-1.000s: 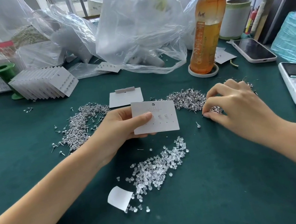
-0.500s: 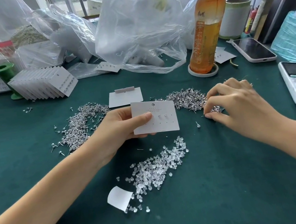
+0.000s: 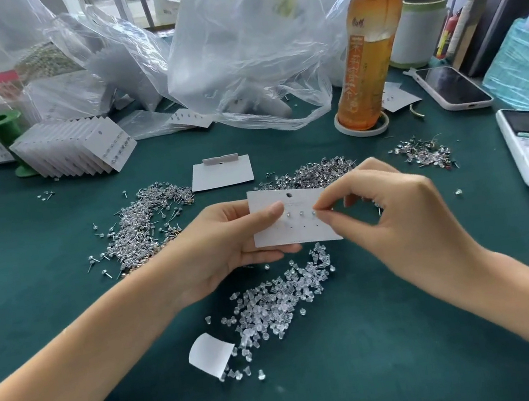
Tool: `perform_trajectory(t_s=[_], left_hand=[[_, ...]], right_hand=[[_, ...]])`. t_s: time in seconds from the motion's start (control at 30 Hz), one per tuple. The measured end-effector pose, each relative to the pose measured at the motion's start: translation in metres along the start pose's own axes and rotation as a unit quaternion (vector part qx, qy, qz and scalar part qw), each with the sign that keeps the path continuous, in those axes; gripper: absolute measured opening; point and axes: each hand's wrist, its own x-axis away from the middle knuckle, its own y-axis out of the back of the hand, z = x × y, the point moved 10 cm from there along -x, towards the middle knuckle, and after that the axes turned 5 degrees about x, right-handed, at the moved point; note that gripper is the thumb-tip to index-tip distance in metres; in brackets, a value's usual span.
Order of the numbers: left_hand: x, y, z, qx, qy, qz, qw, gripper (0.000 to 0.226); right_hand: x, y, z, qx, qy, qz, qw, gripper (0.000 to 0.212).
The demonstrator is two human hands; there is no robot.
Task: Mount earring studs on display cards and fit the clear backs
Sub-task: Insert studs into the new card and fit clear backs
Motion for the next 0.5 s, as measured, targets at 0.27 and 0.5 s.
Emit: perform_trajectory(t_s=[0.27,0.5], left_hand=[[0.003,-0.006,0.000,0.031,0.010,0.025,0.999,0.028],[0.003,-0.005,-0.001,0.033,0.006,0.025,0.999,0.027]], right_hand=[[-0.002,0.012,-0.019,-0.008,-0.030,-0.032,0.999,0.019],[0.000,0.012,-0.027,-0.027,-0.045,-0.028,0.998,0.026]])
